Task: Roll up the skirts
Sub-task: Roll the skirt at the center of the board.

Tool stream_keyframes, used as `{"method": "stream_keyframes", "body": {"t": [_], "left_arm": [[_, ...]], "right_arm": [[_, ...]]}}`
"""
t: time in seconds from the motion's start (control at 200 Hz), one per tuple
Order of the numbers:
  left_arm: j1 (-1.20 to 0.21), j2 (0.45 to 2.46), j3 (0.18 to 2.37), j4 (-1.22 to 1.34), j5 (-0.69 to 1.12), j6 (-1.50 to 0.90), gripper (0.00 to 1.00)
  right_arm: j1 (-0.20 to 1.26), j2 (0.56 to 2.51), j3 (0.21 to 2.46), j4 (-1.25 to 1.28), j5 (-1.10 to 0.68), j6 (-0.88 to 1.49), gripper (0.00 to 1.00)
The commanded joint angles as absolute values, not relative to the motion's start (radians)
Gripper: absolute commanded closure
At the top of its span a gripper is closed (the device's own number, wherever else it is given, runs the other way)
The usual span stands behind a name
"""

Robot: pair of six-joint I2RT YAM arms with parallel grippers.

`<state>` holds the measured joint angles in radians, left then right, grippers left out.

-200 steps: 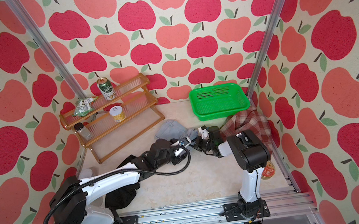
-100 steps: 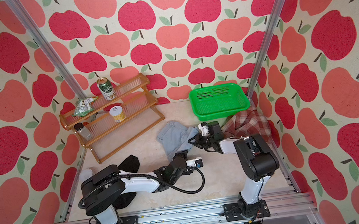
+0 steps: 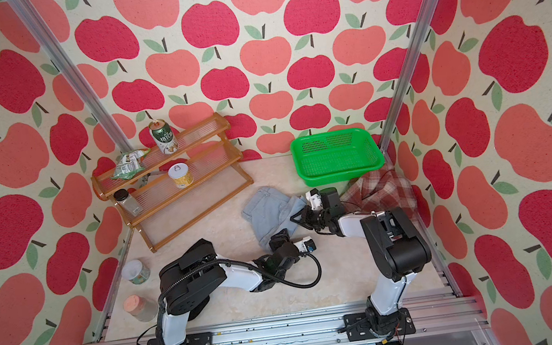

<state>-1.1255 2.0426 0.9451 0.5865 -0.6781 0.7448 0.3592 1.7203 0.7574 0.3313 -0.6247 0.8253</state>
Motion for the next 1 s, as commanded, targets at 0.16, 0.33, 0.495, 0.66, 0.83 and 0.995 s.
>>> {"method": "stream_keyframes", "body": {"t": [0.16,0.33,0.495,0.66,0.83,0.995], "left_arm": [[-1.071,2.041,0.999,0.378,-0.706,0.667,0.97],[-1.014,1.97,1.075,0.106,-0.472,0.493,1.0],[-0.918,1.946,1.133,-0.051,-0.193,0.329,1.0],[-0.831,1.972,1.161,-0.1,0.061,0.202,1.0],[-0.716,1.936,1.133,0.01,0.423,0.016,1.0],[-0.653,1.899,1.073,0.205,0.666,-0.112,1.0]], "right_arm": [[0.337,1.666,0.73,0.261,-0.654,0.761,0.93],[0.252,1.61,0.723,0.223,-0.683,0.74,0.52],[0.165,1.513,0.705,0.128,-0.703,0.673,0.31],[0.099,1.448,0.59,0.193,-0.757,0.68,0.25],[0.099,1.496,0.507,0.382,-0.823,0.735,0.23],[0.113,1.607,0.478,0.631,-0.876,0.84,0.2]]}}
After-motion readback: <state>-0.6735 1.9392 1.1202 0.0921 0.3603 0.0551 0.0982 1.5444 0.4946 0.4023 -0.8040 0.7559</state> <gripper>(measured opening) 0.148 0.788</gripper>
